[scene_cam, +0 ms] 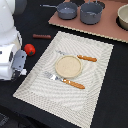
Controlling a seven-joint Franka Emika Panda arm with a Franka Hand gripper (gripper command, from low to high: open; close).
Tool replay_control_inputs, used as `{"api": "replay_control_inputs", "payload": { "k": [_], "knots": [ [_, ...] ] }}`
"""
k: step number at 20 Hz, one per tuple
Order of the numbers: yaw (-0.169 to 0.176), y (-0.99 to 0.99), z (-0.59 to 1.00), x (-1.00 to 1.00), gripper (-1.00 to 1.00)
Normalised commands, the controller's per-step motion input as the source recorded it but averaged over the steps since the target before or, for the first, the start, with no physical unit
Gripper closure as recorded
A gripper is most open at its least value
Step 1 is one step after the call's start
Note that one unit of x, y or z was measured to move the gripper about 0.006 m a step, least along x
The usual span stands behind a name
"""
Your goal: Place the fish, sausage, and tomato into the frying pan.
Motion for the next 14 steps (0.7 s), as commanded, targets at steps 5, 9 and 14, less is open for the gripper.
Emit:
{"api": "replay_control_inputs", "payload": {
  "k": [5, 9, 14],
  "knots": [
    [0.020, -0.12, -0.39, 0.00, -1.00],
    [0.024, -0.07, -0.28, 0.00, 1.00],
    [0.022, -0.04, -0.28, 0.00, 1.00]
  ]
}}
